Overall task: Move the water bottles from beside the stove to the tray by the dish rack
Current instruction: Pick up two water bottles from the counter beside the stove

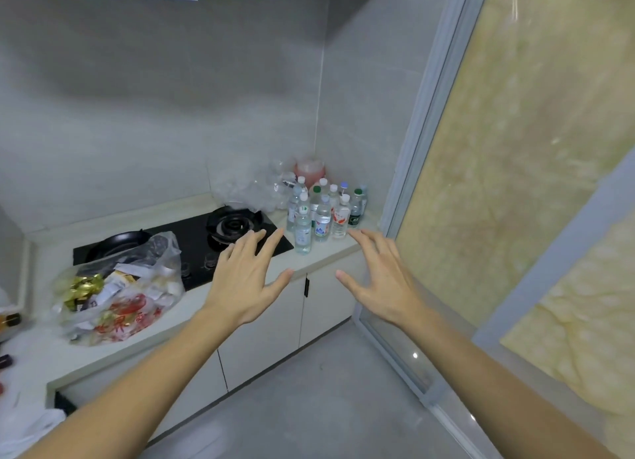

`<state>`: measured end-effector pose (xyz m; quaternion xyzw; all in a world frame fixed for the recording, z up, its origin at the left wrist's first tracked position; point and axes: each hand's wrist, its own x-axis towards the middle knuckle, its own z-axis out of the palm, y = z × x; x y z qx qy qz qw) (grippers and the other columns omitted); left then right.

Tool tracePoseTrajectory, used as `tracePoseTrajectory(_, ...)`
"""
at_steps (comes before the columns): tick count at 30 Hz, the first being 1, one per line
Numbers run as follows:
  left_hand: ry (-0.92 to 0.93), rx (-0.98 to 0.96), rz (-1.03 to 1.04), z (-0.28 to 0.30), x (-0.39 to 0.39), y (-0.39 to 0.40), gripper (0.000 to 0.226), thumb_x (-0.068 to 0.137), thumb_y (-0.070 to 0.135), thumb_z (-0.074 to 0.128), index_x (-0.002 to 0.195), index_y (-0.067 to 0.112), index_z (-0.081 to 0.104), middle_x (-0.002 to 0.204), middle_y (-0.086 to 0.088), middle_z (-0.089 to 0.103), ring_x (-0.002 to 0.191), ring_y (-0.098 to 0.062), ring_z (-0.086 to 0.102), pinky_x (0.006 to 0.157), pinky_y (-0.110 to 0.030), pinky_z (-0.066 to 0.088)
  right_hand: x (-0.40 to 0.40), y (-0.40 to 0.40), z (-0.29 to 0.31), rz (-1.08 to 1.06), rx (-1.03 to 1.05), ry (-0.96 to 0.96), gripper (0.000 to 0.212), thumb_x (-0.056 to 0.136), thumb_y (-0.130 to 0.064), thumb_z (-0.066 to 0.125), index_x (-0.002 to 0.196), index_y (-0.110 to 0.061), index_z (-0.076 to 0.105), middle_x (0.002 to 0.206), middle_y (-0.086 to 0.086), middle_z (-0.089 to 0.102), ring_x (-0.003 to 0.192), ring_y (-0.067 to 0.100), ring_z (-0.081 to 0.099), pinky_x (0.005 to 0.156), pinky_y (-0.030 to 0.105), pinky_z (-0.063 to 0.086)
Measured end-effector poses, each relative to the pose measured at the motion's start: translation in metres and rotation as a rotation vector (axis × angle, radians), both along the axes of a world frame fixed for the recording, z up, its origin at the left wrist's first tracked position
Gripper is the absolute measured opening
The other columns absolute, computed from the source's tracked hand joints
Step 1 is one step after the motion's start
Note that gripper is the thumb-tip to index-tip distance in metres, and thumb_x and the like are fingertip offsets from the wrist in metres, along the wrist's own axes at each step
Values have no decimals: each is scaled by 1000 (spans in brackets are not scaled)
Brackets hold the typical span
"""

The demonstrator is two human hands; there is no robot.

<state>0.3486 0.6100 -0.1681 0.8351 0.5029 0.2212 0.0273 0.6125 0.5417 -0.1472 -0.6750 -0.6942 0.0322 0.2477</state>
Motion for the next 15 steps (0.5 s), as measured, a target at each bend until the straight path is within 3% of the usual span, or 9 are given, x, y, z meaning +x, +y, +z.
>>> tracePoseTrajectory(4,11,-4,-13,-2,20,59,78,96,67,34,166,33,23,155,-8,46,148,-29,40,117,-52,36,16,51,-12,-31,-6,37,84,90,-73,46,161,-32,30,156,-5,38,144,20,35,115,43,41)
tracePoseTrajectory(8,15,-21,-27,-16,40,105,79,97,67,33,166,31,22,154,-7,47,146,-27,41,115,-50,38,30,102,-30,-17,-28,23,78,95,-62,59,161,-31,30,158,-2,39,146,23,35,116,42,38)
tracePoseTrajectory(13,42,-68,-6,-38,70,167,79,97,68,32,166,32,22,154,-7,47,147,-27,41,116,-50,37,62,174,-56,2,-73,39,84,90,-71,41,161,-29,30,160,-1,37,149,23,35,119,46,36)
tracePoseTrajectory(15,59,-78,15,-48,84,194,79,96,69,31,166,32,23,153,-6,47,146,-27,41,116,-49,37,79,206,-66,19,-85,51,81,93,-67,46,162,-28,29,161,-1,36,150,24,33,120,46,34)
